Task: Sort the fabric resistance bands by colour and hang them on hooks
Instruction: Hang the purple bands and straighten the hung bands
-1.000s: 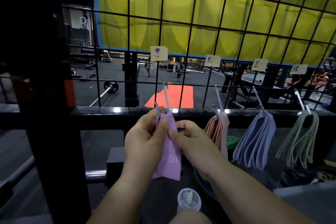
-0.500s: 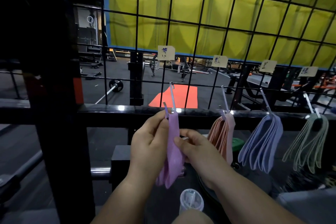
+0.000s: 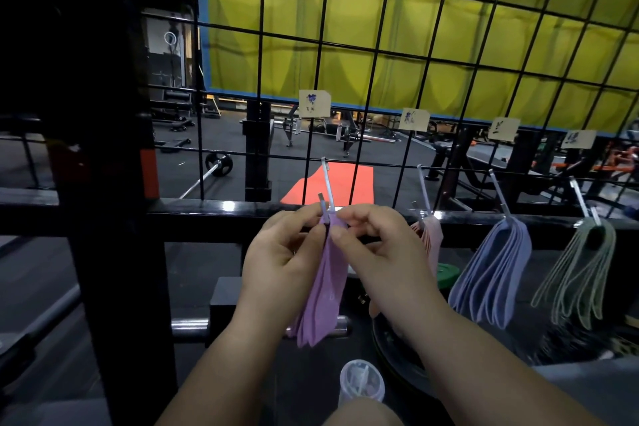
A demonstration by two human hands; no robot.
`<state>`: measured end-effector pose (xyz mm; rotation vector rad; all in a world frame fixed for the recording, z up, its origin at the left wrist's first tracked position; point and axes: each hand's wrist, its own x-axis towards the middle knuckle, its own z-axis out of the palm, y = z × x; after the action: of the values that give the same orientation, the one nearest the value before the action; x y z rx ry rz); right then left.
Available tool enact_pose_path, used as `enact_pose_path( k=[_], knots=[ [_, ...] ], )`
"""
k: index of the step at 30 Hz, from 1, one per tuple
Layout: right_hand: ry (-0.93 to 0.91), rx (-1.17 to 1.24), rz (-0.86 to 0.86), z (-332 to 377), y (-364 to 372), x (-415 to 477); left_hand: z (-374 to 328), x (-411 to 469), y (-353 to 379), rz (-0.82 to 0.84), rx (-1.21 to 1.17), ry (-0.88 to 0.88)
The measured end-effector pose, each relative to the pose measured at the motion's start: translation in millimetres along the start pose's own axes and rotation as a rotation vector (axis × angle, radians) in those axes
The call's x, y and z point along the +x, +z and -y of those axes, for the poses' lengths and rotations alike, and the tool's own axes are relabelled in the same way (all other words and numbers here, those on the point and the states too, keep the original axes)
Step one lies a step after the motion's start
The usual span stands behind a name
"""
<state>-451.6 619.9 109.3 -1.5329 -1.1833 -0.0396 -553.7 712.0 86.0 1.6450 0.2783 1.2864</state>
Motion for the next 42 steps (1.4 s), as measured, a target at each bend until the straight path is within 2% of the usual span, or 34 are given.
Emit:
enact_pose_path(
  k=[6,9,12,16,21,32,38,42],
  knots=[
    [-0.013,-0.027,-0.024,0,0,7,-1,8,-6,0.078,0.118,0.037],
    [-0.03,-0.125,-0.043,-4,-5,11,-1,11,-8,0.101,0.25,0.097],
    [-0.125,-0.238,-0.068,-5,-10,13,-1,13,-6,0.099,0.338,0.165],
    [-0.21,-0.266,-0.086,-3,-12,15,0,13,-2,0.076,0.38,0.24],
    [-0.252,-0.295,-0.076,-1,-13,17,-1,13,-1,0.066,0.371,0.215],
    [-0.114,-0.277,-0.089,-5,-10,18,-3,13,11,-0.083,0.373,0.156],
    [-0.079,-0.272,-0.099,-4,-8,20,-7,15,9,-0.048,0.432,0.208],
    [-0.098,-0.281,-0.1,-3,-8,18,-4,15,12,-0.083,0.44,0.178]
  ],
)
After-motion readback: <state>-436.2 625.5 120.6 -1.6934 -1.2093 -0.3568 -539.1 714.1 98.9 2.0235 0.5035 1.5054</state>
